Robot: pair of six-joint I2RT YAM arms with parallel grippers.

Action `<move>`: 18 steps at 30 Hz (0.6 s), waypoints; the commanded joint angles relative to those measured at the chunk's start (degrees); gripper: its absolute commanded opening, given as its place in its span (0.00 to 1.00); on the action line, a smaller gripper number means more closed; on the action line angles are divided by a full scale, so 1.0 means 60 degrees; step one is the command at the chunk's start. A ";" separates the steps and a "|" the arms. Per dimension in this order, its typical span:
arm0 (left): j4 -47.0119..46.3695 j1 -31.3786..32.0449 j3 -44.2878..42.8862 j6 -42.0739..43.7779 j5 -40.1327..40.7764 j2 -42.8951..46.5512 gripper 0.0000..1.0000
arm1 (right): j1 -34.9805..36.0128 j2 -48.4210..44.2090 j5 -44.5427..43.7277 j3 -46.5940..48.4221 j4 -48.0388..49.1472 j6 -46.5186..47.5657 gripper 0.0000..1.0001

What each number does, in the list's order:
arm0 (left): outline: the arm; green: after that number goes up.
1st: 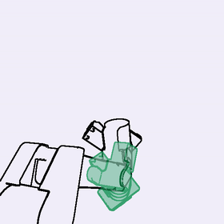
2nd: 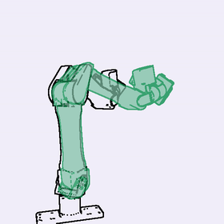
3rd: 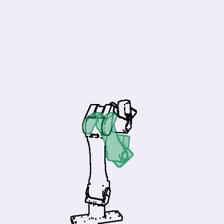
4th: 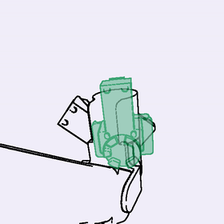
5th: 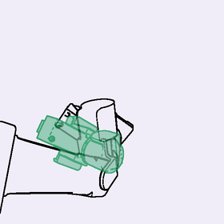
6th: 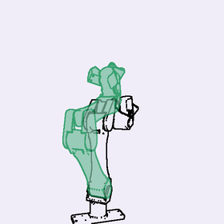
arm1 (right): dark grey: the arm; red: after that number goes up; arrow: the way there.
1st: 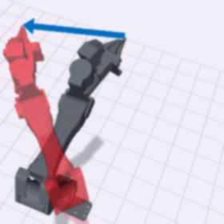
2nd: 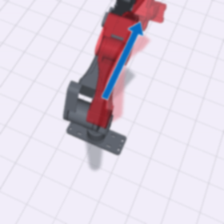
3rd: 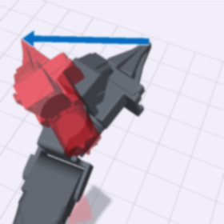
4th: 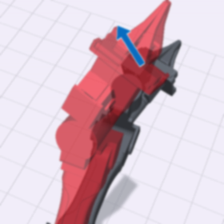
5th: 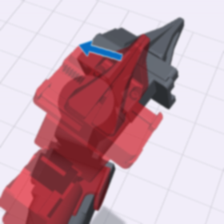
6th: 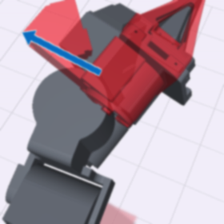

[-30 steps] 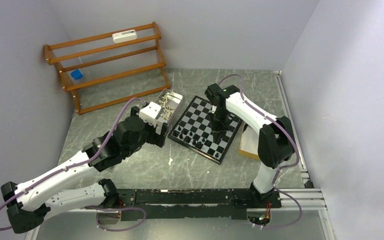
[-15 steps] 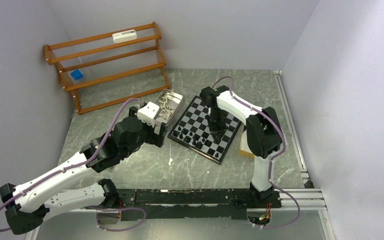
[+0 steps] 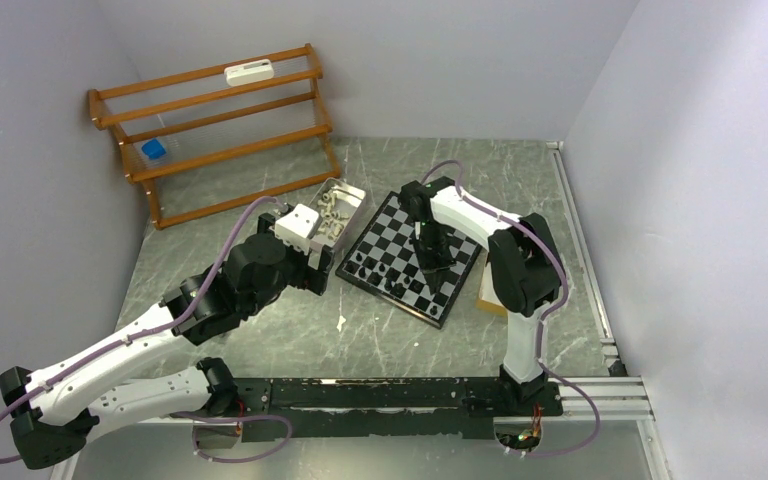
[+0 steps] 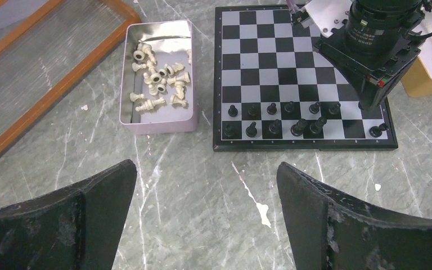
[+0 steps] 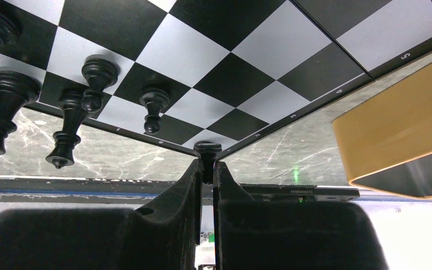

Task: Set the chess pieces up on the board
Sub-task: Place the chess piece on the chessboard.

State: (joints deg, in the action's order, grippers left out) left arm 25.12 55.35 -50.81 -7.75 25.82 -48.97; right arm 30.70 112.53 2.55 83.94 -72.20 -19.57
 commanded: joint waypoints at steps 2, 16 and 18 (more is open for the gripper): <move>0.0002 0.0048 0.0050 0.0048 0.0211 0.0063 1.00 | 0.0091 0.0087 0.0175 0.0019 0.0106 0.0144 0.03; 0.0018 0.0047 0.0061 0.0036 0.0296 0.0075 1.00 | 0.0230 0.0359 0.0219 0.0021 0.0220 0.0215 0.05; 0.0002 0.0047 0.0060 0.0046 0.0281 0.0096 1.00 | 0.0230 0.0378 0.0220 -0.0013 0.0242 0.0215 0.05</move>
State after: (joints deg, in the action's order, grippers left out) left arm 25.15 55.35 -50.81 -7.75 26.59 -48.95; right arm 31.68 114.13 3.62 83.92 -70.89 -18.98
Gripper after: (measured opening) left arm 0.996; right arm 0.102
